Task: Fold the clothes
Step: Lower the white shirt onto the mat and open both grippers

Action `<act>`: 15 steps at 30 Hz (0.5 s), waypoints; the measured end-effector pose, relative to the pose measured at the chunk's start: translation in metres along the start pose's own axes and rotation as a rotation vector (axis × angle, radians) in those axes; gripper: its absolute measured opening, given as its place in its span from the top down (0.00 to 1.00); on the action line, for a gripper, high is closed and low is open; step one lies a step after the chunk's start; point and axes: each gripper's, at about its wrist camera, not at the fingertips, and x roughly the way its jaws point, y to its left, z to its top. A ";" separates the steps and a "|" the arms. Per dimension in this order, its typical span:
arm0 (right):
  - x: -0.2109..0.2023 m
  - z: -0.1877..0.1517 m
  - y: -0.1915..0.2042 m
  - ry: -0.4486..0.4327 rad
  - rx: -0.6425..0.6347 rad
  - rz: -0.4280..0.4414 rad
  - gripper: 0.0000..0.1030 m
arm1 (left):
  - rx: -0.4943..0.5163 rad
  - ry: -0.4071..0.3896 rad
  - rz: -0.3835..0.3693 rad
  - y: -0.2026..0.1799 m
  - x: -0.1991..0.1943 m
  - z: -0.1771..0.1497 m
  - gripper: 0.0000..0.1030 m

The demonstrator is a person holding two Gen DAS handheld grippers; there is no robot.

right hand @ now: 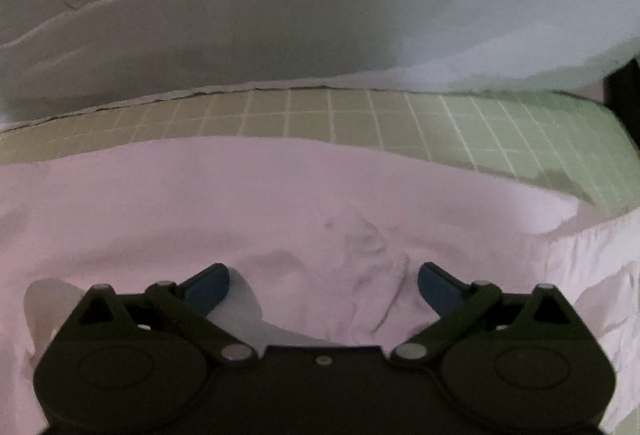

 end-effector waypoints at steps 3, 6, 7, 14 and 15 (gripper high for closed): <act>-0.008 -0.002 -0.010 -0.012 0.020 0.044 0.55 | 0.010 0.003 0.002 -0.002 0.001 0.000 0.18; -0.029 -0.011 -0.021 -0.044 0.010 0.089 0.81 | 0.025 0.007 0.008 -0.004 0.001 0.000 0.18; -0.040 -0.016 -0.024 -0.061 0.007 0.100 0.82 | 0.030 0.007 0.009 -0.004 0.001 0.000 0.18; -0.170 -0.073 -0.071 -0.207 0.063 -0.058 0.88 | 0.004 0.004 -0.017 0.008 -0.008 -0.005 0.18; -0.170 -0.086 -0.083 -0.168 0.088 -0.090 0.88 | 0.005 -0.001 -0.018 0.009 -0.010 -0.007 0.18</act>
